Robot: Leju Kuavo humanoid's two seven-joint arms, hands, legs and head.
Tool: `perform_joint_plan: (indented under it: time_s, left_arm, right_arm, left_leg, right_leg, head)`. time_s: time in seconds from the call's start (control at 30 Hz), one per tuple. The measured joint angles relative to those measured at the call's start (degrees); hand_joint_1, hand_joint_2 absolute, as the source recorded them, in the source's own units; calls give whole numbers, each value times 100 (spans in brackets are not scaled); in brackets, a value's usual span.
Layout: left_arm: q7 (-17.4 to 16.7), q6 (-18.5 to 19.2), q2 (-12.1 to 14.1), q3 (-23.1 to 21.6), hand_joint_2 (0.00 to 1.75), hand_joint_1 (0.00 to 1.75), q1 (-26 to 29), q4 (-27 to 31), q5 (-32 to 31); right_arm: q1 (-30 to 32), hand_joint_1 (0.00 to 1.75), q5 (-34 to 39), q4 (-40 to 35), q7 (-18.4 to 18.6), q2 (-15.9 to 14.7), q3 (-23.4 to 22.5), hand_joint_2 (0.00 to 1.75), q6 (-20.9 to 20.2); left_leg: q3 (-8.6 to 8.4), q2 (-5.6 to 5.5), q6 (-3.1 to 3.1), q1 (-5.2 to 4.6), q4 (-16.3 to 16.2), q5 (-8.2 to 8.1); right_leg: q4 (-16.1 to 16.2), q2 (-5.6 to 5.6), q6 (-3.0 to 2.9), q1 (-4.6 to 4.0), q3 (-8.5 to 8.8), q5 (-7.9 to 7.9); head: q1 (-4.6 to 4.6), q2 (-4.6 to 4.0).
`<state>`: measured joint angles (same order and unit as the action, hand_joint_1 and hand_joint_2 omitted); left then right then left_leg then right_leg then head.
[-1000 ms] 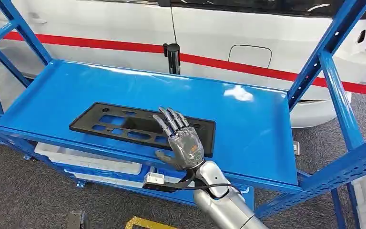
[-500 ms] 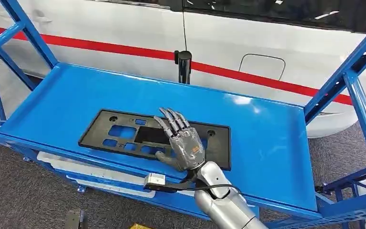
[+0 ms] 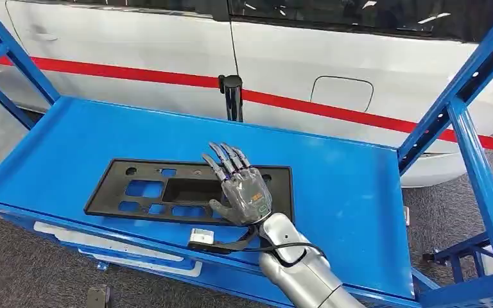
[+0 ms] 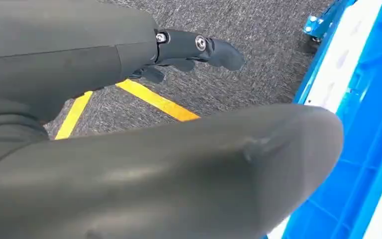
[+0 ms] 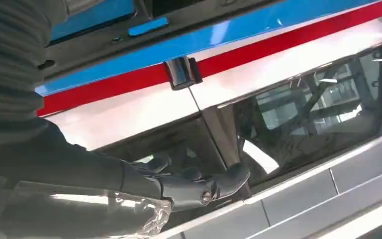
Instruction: Take the parts from the cabinet and place them on the table.
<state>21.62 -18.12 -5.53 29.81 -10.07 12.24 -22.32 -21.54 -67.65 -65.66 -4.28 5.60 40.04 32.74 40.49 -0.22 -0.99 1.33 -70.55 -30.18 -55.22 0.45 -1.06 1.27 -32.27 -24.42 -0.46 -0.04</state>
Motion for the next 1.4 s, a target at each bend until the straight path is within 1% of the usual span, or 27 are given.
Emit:
perform_joint_plan:
  time_s: [0.07, 0.1, 0.13, 0.23, 0.27, 0.33, 0.4, 0.43, 0.47, 0.5, 0.53, 0.6, 0.63, 0.73, 0.77, 0.8, 0.83, 0.9, 0.93, 0.97, 1.03, 1.1, 1.17, 1.27, 1.3, 1.33, 1.4]
  left_arm:
    - [-4, -7, 0, 9, 0, 0, -4, 0, 0]
    - [-9, -9, 0, 13, 0, 0, -12, 0, 0]
    - [-17, -13, -2, 20, 0, 0, -21, 0, 0]
    - [-24, -44, 0, 30, 0, 0, -15, 0, -9]
    - [-26, -50, -2, 31, 0, 0, -21, 0, -15]
    - [-33, -57, -26, 31, 0, 0, -35, 2, -37]
    - [-61, -66, -26, 31, 0, 0, -34, 0, -64]
    - [-74, -70, -28, 31, 0, 0, -31, 0, -90]
    - [-98, -70, -30, 31, 0, 0, -29, 0, -103]
    - [-116, -70, -33, 31, 0, 0, -30, 0, -103]
    - [-120, -70, -33, 31, 0, 0, -31, 0, -109]
    - [-122, -85, -33, 31, 0, 0, -32, 0, -122]
    - [-125, -101, -33, 31, 0, 0, -33, 0, -133]
    - [-149, -144, -35, 31, 0, 0, -32, 0, -162]
    - [-164, -164, -31, 31, 0, 0, -35, 0, -164]
    - [-173, -177, -28, 31, 0, 0, -34, 0, -164]
    - [-173, -177, -33, 31, 0, 0, -35, 0, -171]
    - [-173, -173, -33, 31, 0, 0, -34, 0, -171]
    - [-175, -157, -35, 31, 0, 0, -32, 0, -173]
    - [-184, -155, -35, 31, 0, 0, -31, 0, -179]
    - [-199, -149, -35, 31, 0, 0, -39, 0, -188]
    - [-216, -149, -35, 31, 0, 0, -58, 2, -199]
    - [-221, -140, -37, 31, 0, 0, -80, 2, -199]
    - [-225, -122, -37, 33, 0, 0, -83, 2, -205]
    - [-225, -114, -46, 33, 0, 0, -81, 2, -205]
    - [-232, -112, -50, 31, 0, 0, -88, 2, -212]
    - [-253, -101, -48, 33, 0, 0, -89, 2, -212]
  right_arm:
    - [-2, 0, 78, -15, -11, 0, 0, 175, -46]
    - [-1, 0, 114, -28, -24, 0, 0, 175, -55]
    - [-11, 0, 138, -28, -33, -9, -2, 175, -64]
    - [3, 0, 225, -57, -101, -9, 0, 175, -46]
    - [10, 0, 258, -99, -129, -13, -2, 175, -22]
    - [16, 0, 374, -196, -229, -50, -6, 175, 217]
    - [97, 0, 508, -311, -341, -101, -35, 175, 507]
    - [160, 0, 580, -389, -424, -127, -70, 175, 588]
    - [222, 0, 668, -513, -544, -149, -129, 175, 638]
    - [275, 0, 737, -637, -654, -164, -179, 175, 662]
    - [310, 0, 796, -774, -739, -171, -221, 175, 673]
    - [342, 0, 885, -1009, -811, -179, -273, 175, 673]
    - [360, 0, 950, -1114, -839, -181, -282, 175, 671]
    - [455, 0, 1232, -1392, -944, -214, -282, 175, 629]
    - [470, 0, 1314, -1467, -990, -219, -278, 175, 614]
    - [478, 0, 1391, -1541, -1021, -221, -280, 175, 601]
    - [479, 0, 1476, -1609, -1049, -223, -280, 175, 564]
    - [508, 0, 1595, -1726, -1110, -238, -278, 175, 472]
    - [540, 0, 1681, -1766, -1115, -254, -275, 175, 378]
    - [556, 0, 1762, -1788, -1121, -271, -264, 175, 284]
    - [562, 0, 2025, -1843, -1195, -304, -232, 175, 39]
    - [560, 0, 2320, -1921, -1288, -319, -192, 175, -219]
    - [556, 0, 2628, -1998, -1403, -345, -144, 175, -506]
    - [566, 0, 3186, -2180, -1619, -415, -9, 175, -1133]
    - [583, 0, 3322, -2275, -1669, -456, 30, 175, -1298]
    - [577, 0, 3459, -2351, -1729, -479, 67, 175, -1446]
    - [588, 0, 3752, -2472, -1834, -568, 157, 175, -1837]
  left_leg:
    - [-510, 0, 69, -4, 1114, 640]
    - [-664, 0, 99, -20, 1443, 699]
    - [-610, 9, 126, -71, 1408, 565]
    - [-646, -15, 260, -108, 1427, 652]
    - [-758, -5, 328, -64, 1552, 732]
    - [-779, 5, 376, -70, 1595, 784]
    - [-771, 3, 385, -87, 1593, 776]
    - [-766, -5, 386, -91, 1591, 774]
    - [-766, -13, 383, -93, 1591, 772]
    - [-767, -23, 378, -93, 1588, 768]
    - [-770, -32, 364, -94, 1579, 759]
    - [-761, -34, 314, -100, 1526, 725]
    - [-720, -35, 270, -168, 1443, 669]
    - [-725, -31, 203, -128, 1447, 657]
    - [-712, -29, 172, -116, 1417, 630]
    - [-672, -26, 134, -98, 1299, 540]
    - [-557, -11, 95, -78, 1016, 335]
    - [-121, -6, 18, -34, 101, -119]
    - [108, -4, -14, -12, -344, -261]
    - [185, -2, -24, 2, -466, -241]
    - [-52, 2, -19, 22, 86, 155]
    - [-624, 9, 31, 30, 1187, 632]
    - [-708, -2, 92, -25, 1390, 611]
    - [-715, -5, 205, -80, 1432, 637]
    - [-763, -7, 138, -50, 1529, 707]
    - [-767, -9, 93, -76, 1527, 705]
    - [-755, -30, 122, -137, 1526, 715]
  right_leg:
    - [2, 19, 20, -7, 64, -30]
    - [5, 20, 27, -10, 86, -36]
    - [27, 25, 50, -36, 76, -33]
    - [65, 30, 166, -43, 97, -52]
    - [36, 23, 195, -90, 79, -82]
    - [-553, 3, 137, -73, -216, -386]
    - [-1535, 1, 95, -63, -723, -758]
    - [-1907, 1, 119, -64, -928, -843]
    - [-1958, 1, 161, -63, -985, -811]
    - [-1711, 0, 221, -62, -888, -674]
    - [-1176, -3, 282, -61, -644, -445]
    - [-114, -36, 303, -57, -111, -115]
    - [0, -38, 265, -81, -40, -39]
    - [-21, -28, 156, -73, -60, -11]
    - [7, -28, 102, 29, -31, 25]
    - [8, -21, 90, 27, -20, 26]
    - [8, -25, 23, 35, -13, 26]
    - [6, -25, 22, 23, -15, 23]
    - [5, -25, 23, 18, -17, 22]
    - [4, -24, 25, 17, -17, 21]
    - [3, -16, 28, 19, -7, 19]
    - [4, -4, 52, 17, 17, 6]
    - [1, -3, 113, -54, -2, -8]
    - [92, -11, 235, -36, 27, 27]
    - [60, -15, 155, -95, 3, -25]
    - [106, -18, 98, -68, 50, 29]
    - [106, -31, 121, -74, 45, 29]
  head:
    - [2, 0]
    - [7, 0]
    - [20, 0]
    - [-6, 0]
    - [-11, 0]
    - [26, 0]
    - [24, 0]
    - [35, 0]
    - [39, 0]
    - [44, 0]
    - [48, 0]
    - [55, 0]
    - [66, 0]
    - [39, 0]
    - [44, 0]
    - [44, 0]
    - [-11, 0]
    - [-11, 0]
    - [-15, 0]
    - [-9, 0]
    - [-13, 0]
    - [-13, 0]
    - [8, 0]
    - [4, 0]
    - [17, 0]
    - [57, 0]
    - [57, 0]
